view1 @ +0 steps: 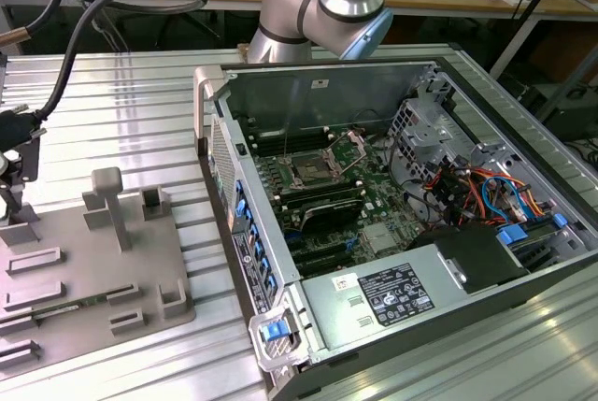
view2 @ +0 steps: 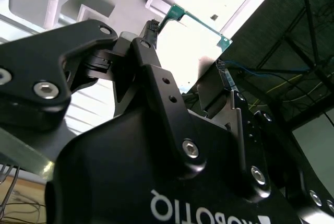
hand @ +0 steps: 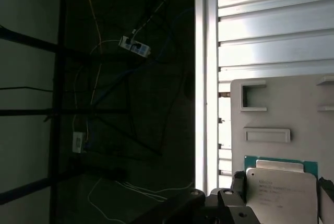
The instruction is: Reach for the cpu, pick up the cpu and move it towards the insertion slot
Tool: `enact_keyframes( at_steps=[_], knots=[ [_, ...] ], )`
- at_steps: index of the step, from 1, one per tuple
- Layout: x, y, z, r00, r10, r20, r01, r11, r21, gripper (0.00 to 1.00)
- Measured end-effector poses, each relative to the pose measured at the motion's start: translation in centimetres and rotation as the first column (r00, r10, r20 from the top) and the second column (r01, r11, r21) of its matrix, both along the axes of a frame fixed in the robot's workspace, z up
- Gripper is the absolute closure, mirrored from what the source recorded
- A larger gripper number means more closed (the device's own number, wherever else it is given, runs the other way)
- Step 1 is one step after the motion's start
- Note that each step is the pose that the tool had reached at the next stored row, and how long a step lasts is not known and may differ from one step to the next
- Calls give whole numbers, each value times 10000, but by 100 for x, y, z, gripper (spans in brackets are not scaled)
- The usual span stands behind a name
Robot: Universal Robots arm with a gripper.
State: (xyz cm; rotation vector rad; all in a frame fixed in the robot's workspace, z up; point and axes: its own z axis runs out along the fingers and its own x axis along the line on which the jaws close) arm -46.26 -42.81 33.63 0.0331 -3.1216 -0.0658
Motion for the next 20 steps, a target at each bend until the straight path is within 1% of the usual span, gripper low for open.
enact_keyframes(
  at_steps=[20],
  knots=[
    [0,0,156,10000,0,1,0,10000,0,45]
  ],
)
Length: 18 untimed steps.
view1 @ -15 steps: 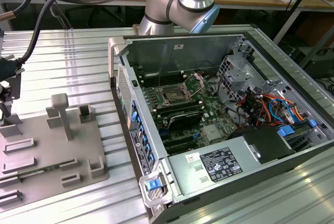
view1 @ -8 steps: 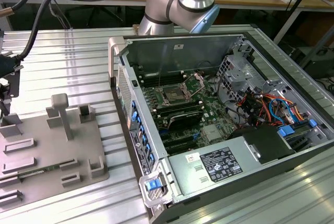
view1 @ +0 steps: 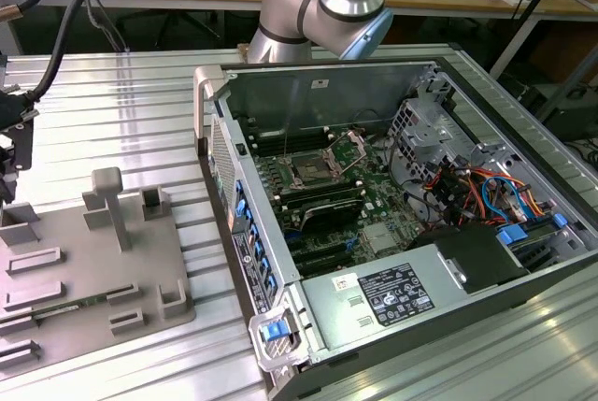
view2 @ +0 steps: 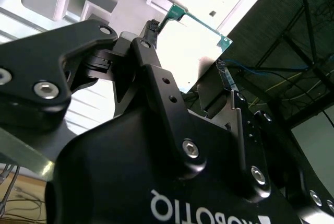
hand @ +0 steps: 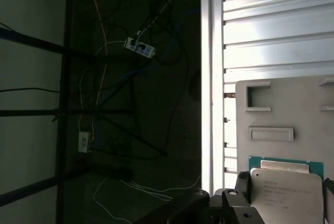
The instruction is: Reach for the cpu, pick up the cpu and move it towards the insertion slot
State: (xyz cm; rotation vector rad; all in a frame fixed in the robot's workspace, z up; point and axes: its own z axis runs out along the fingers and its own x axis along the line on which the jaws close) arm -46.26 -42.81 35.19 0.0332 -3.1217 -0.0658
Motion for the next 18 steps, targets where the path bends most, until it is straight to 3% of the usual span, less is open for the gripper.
enact_keyframes(
  at_steps=[18],
  knots=[
    [0,0,126,10000,0,-1,0,10000,0,45]
  ],
)
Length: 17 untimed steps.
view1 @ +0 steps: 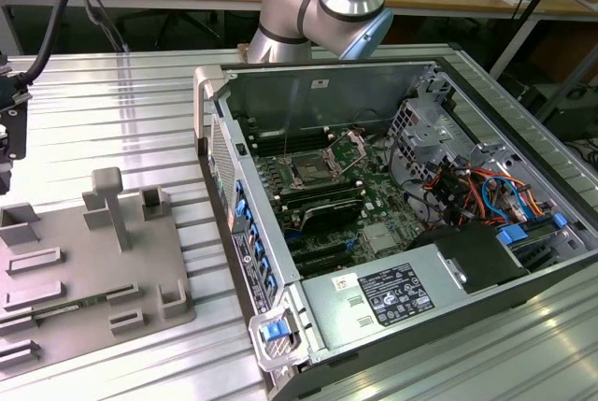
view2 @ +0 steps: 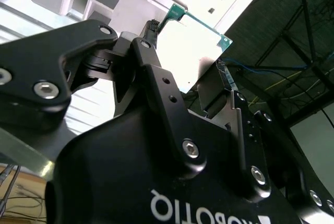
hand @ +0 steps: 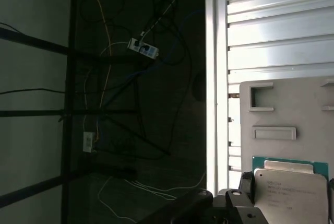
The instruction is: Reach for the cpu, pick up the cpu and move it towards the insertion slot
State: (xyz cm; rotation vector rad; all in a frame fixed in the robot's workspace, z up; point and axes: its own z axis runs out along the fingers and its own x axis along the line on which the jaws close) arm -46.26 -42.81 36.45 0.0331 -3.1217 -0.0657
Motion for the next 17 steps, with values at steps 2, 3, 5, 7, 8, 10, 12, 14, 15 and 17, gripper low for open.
enact_keyframes(
  at_steps=[2,3,5,7,8,10,12,14,15,17],
  knots=[
    [0,0,15,10000,0,1,0,10000,1,45],
    [0,0,21,10000,0,0,0,10000,0,45],
    [0,0,35,10000,0,0,0,10000,0,45],
    [0,0,47,10000,0,1,0,10000,1,45],
    [0,0,53,10000,0,1,0,10000,0,45],
    [0,0,65,10000,0,0,0,10000,0,45],
    [0,0,82,10000,0,0,0,10000,0,45],
    [0,0,95,10000,0,0,0,10000,0,45],
    [0,0,104,10000,0,0,0,10000,0,45],
    [0,0,115,10000,-1,1,1,10000,0,45]
  ],
)
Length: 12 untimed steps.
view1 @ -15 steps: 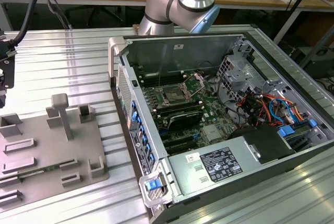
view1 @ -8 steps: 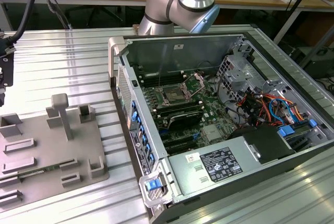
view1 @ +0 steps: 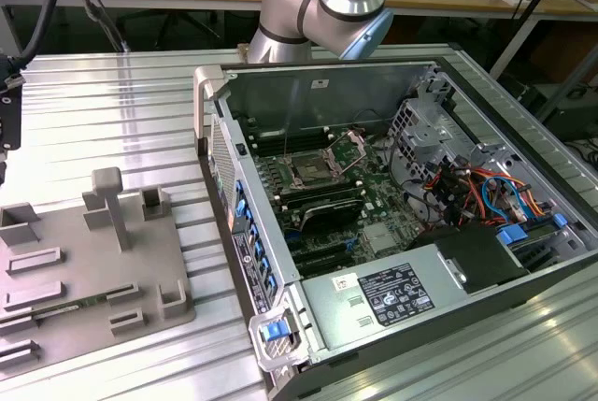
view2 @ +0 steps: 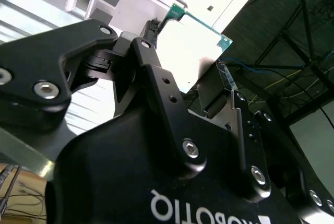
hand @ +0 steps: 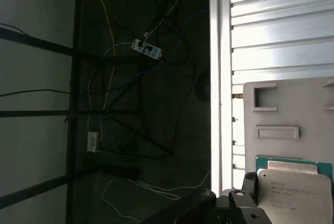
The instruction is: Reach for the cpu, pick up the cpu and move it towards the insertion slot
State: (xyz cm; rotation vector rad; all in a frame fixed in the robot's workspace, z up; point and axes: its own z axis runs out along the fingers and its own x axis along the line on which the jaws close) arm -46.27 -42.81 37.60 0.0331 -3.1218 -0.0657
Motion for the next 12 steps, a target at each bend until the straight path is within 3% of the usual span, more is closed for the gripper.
enact_keyframes(
  at_steps=[12],
  knots=[
    [0,0,113,10000,1,-1,-1,10000,0,45]
  ],
)
